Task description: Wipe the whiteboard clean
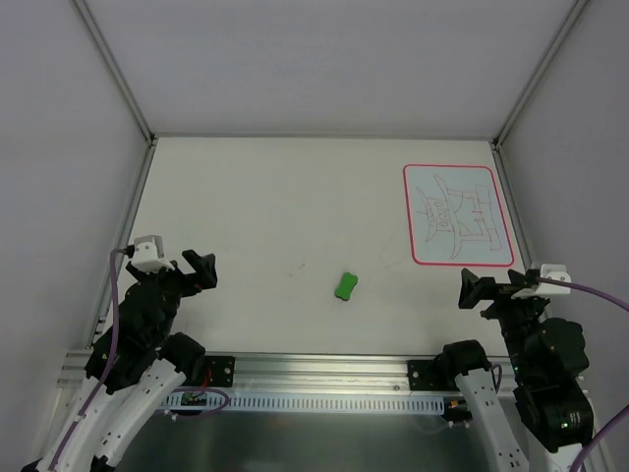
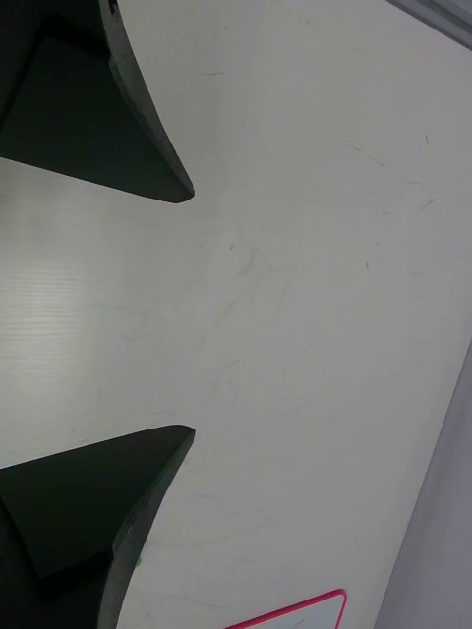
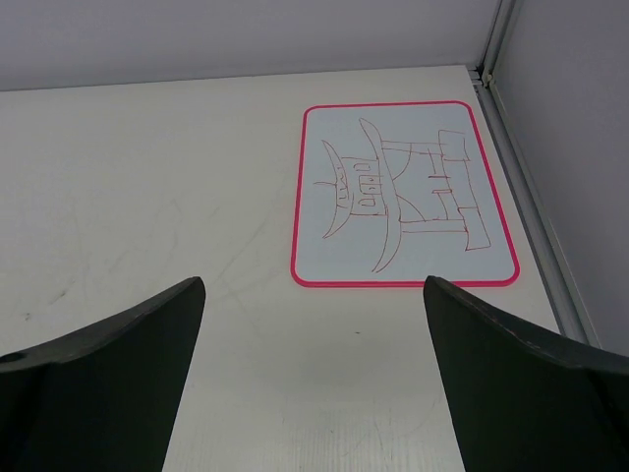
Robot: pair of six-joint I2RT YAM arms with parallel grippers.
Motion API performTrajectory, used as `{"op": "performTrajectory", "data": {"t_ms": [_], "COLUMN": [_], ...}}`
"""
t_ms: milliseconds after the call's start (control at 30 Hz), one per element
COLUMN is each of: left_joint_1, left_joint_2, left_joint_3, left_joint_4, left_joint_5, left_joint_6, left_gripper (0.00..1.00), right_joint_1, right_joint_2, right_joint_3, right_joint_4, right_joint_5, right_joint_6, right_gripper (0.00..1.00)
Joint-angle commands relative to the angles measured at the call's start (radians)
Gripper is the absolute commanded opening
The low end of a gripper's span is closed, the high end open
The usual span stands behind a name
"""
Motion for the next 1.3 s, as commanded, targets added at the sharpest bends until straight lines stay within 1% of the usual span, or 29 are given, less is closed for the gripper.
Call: {"op": "performTrajectory", "data": {"t_ms": [0, 100, 200, 233, 300, 333, 400, 433, 533, 567, 600, 633, 667, 700, 733, 767, 800, 867, 900, 1000, 1033, 1200, 1267], "left_joint_1": [0.006, 0.008, 0.006, 0.008, 0.006, 0.008, 0.008, 0.006, 0.006, 0.006, 0.008, 0.006, 0.006, 0.006, 0.008, 0.009, 0.009, 0.008, 0.009, 0.008, 0.008, 0.017, 0.017], "left_joint_2": [0.016, 0.033, 0.063, 0.077, 0.146, 0.172, 0.257, 0.28, 0.372, 0.408, 0.425, 0.438, 0.445, 0.455, 0.458, 0.459, 0.456, 0.444, 0.441, 0.439, 0.439, 0.441, 0.439], "left_joint_3": [0.004, 0.003, 0.009, 0.012, 0.042, 0.059, 0.116, 0.136, 0.191, 0.202, 0.2, 0.196, 0.181, 0.171, 0.162, 0.147, 0.141, 0.119, 0.115, 0.112, 0.112, 0.112, 0.11], "left_joint_4": [0.022, 0.022, 0.022, 0.024, 0.022, 0.021, 0.022, 0.024, 0.027, 0.027, 0.027, 0.025, 0.027, 0.027, 0.027, 0.025, 0.025, 0.025, 0.027, 0.025, 0.027, 0.025, 0.025], "left_joint_5": [0.019, 0.022, 0.039, 0.043, 0.078, 0.095, 0.129, 0.149, 0.151, 0.137, 0.128, 0.123, 0.118, 0.12, 0.121, 0.123, 0.123, 0.108, 0.094, 0.104, 0.112, 0.118, 0.117], "left_joint_6": [0.017, 0.014, -0.006, -0.027, -0.044, -0.05, -0.046, -0.041, -0.02, -0.003, 0.002, 0.003, 0.0, -0.004, -0.006, 0.0, 0.006, 0.014, 0.017, 0.017, 0.017, 0.02, 0.023], "left_gripper": [0.99, 0.99, 0.99, 0.99, 0.99, 0.99, 0.99, 0.99, 0.99, 0.99, 0.99, 0.99, 0.99, 0.99, 0.99, 0.99, 0.99, 0.99, 0.99, 0.99, 0.99, 0.99, 0.99], "right_joint_1": [0.004, 0.006, 0.006, 0.006, 0.004, 0.006, 0.006, 0.004, 0.006, 0.004, 0.006, 0.004, 0.004, 0.006, 0.006, 0.006, 0.004, 0.004, 0.004, 0.006, 0.004, 0.006, 0.006], "right_joint_2": [0.042, 0.082, 0.128, 0.171, 0.223, 0.286, 0.36, 0.442, 0.576, 0.674, 0.728, 0.781, 0.897, 0.958, 1.018, 1.074, 1.18, 1.271, 1.355, 1.473, 1.539, 1.693, 1.753], "right_joint_3": [0.003, -0.004, -0.036, -0.043, -0.053, -0.055, -0.044, -0.04, -0.024, -0.021, -0.008, 0.002, 0.014, 0.029, 0.073, 0.097, 0.118, 0.179, 0.2, 0.295, 0.315, 0.414, 0.45], "right_joint_4": [0.016, 0.016, 0.037, 0.045, 0.057, 0.071, 0.082, 0.104, 0.193, 0.218, 0.238, 0.276, 0.293, 0.305, 0.316, 0.322, 0.329, 0.355, 0.364, 0.37, 0.369, 0.368, 0.367], "right_joint_5": [-0.039, -0.052, -0.098, -0.122, -0.115, -0.092, -0.052, -0.032, -0.035, -0.029, -0.008, 0.003, 0.016, 0.022, 0.025, 0.023, 0.023, 0.025, 0.025, 0.033, 0.043, 0.062, 0.062], "right_joint_6": [0.021, 0.053, 0.074, 0.086, 0.12, 0.161, 0.204, 0.241, 0.26, 0.277, 0.289, 0.298, 0.307, 0.312, 0.315, 0.321, 0.324, 0.332, 0.335, 0.332, 0.334, 0.344, 0.35], "right_gripper": [0.99, 0.99, 0.99, 0.99, 0.99, 0.99, 0.99, 0.99, 0.99, 0.99, 0.98, 0.97, 0.93, 0.91, 0.85, 0.82, 0.8, 0.76, 0.73, 0.71, 0.68, 0.64, 0.63]}}
